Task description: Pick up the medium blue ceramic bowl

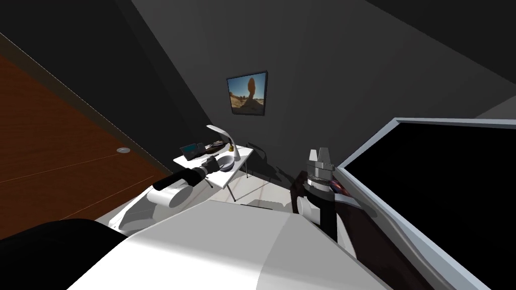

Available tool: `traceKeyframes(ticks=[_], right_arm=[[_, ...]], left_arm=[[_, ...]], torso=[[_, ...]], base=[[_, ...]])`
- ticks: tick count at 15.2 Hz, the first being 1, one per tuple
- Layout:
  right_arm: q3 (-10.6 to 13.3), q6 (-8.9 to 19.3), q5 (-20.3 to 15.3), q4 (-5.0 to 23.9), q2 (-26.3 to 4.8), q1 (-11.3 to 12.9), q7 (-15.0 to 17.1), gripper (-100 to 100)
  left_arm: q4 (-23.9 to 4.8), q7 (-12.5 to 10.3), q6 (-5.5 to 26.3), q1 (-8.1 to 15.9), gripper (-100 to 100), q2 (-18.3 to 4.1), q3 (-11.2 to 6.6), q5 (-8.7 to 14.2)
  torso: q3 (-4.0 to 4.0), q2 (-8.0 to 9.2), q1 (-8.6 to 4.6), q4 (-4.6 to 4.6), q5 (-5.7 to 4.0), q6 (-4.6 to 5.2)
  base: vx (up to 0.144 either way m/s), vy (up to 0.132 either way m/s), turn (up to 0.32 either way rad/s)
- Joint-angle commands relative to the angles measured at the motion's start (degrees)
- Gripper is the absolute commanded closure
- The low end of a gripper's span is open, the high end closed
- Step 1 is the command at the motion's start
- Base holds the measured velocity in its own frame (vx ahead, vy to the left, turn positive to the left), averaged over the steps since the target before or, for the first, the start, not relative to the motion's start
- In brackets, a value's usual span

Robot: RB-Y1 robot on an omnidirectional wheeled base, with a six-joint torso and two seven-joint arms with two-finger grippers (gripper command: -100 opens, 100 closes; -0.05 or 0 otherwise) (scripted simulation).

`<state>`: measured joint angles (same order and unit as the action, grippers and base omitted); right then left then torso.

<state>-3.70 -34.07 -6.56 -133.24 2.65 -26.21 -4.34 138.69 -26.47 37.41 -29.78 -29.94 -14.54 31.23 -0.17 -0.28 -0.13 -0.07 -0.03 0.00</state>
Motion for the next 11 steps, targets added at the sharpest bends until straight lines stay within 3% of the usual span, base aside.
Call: traceKeyframes(ticks=[1,2,5,6,9,10,11], right_arm=[[0.00,0.00,0.00,0.00,0.00,0.00,0.00,0],[0.00,0.00,0.00,0.00,0.00,0.00,0.00,0],[0.00,0.00,0.00,0.00,0.00,0.00,0.00,0],[0.00,0.00,0.00,0.00,0.00,0.00,0.00,0],[0.00,0.00,0.00,0.00,0.00,0.00,0.00,0],[0.00,0.00,0.00,0.00,0.00,0.00,0.00,0],[0.00,0.00,0.00,0.00,0.00,0.00,0.00,0]], left_arm=[[-0.08,-0.26,2.41,0.24,-100,-0.21,-0.18,0.24],[0.18,-1.44,4.02,0.15,-100,-1.14,-1.17,1.83],[0.18,-1.44,6.92,0.15,-100,-1.14,-1.17,1.83],[0.43,-2.60,8.78,0.06,-100,-2.02,-2.16,3.41],[0.43,-2.60,11.38,0.06,-100,-2.02,-2.16,3.41],[0.68,-3.75,13.14,-0.03,-100,-2.85,-3.14,4.96],[0.68,-3.75,14.28,-0.03,-100,-2.85,-3.14,4.96]], torso=[[0.00,0.00,0.00,0.00,0.00,0.00],[0.03,0.06,0.04,0.01,0.01,0.01],[0.01,0.01,0.01,0.00,0.00,0.00],[0.03,0.06,0.04,0.01,0.01,0.00],[0.02,0.04,0.02,0.01,0.01,0.00],[0.03,0.05,0.06,0.01,0.01,0.01],[0.01,0.01,0.03,0.01,0.01,0.00]], base=[[0.028,-0.015,0.002],[0.045,-0.025,0.029],[0.053,-0.030,0.020],[0.039,-0.030,0.034],[0.051,-0.027,0.021],[0.065,-0.031,0.022],[0.078,-0.041,0.040]])
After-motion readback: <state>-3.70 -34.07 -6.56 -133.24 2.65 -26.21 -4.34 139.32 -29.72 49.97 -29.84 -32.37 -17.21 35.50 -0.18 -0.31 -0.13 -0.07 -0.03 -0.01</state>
